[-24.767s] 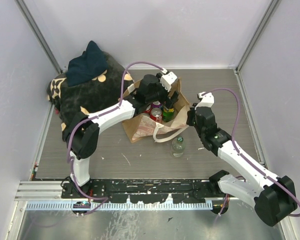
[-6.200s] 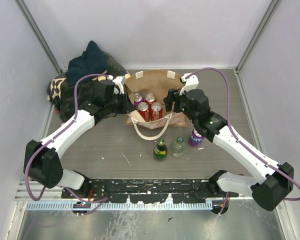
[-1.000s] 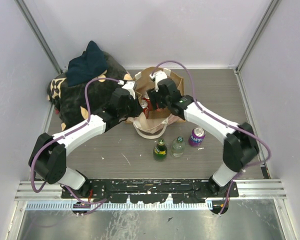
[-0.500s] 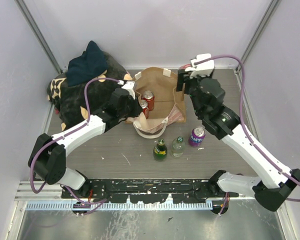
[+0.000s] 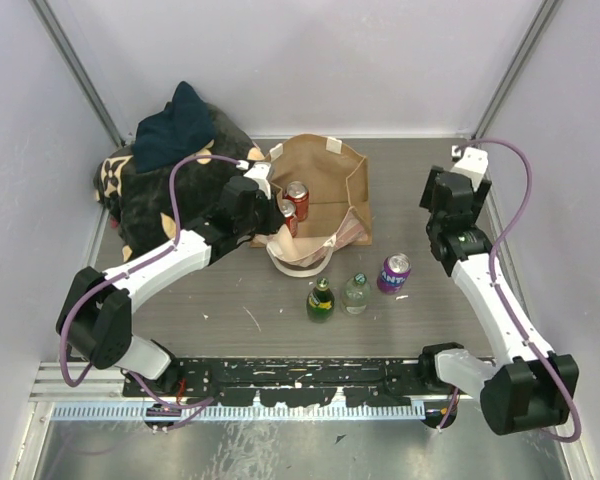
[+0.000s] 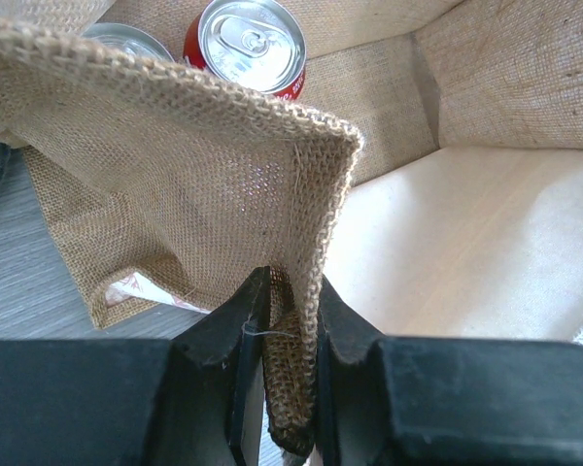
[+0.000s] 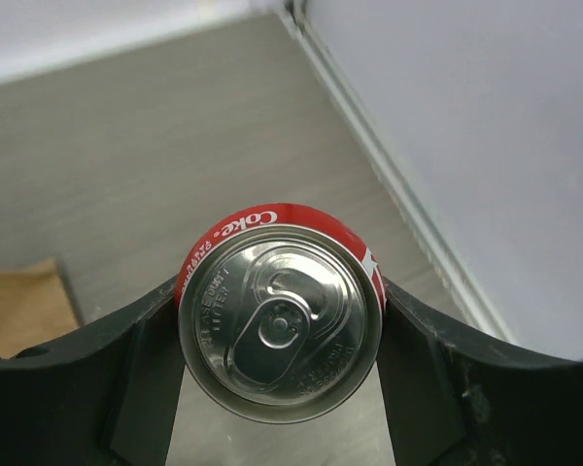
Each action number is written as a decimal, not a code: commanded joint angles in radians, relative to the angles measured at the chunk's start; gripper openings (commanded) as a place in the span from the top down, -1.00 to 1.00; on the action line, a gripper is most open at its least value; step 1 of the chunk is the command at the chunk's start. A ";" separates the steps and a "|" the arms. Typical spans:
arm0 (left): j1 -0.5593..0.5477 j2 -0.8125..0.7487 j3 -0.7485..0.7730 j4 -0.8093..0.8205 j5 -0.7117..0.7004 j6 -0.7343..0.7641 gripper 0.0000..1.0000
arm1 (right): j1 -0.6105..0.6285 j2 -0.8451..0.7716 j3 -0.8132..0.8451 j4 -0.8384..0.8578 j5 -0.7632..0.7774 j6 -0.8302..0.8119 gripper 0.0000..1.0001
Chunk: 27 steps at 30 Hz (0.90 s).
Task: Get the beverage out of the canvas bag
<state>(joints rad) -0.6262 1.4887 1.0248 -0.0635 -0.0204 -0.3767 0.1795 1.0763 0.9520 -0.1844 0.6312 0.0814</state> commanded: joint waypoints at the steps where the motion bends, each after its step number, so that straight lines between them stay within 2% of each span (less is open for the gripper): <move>1: 0.009 0.029 0.001 -0.046 -0.016 0.030 0.51 | -0.095 -0.032 -0.091 0.153 -0.134 0.131 0.99; 12: 0.008 0.044 0.020 -0.052 0.002 0.062 0.51 | -0.117 0.031 -0.291 0.335 -0.168 0.157 0.99; 22: 0.008 0.033 0.042 -0.121 0.039 0.106 0.58 | -0.124 0.096 -0.302 0.354 -0.119 0.137 0.99; 27: 0.009 0.021 0.009 -0.099 0.043 0.103 0.61 | -0.126 0.149 -0.314 0.373 -0.144 0.178 0.99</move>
<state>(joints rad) -0.6235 1.5009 1.0512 -0.0959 0.0147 -0.2951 0.0582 1.2079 0.6178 0.0372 0.4660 0.2226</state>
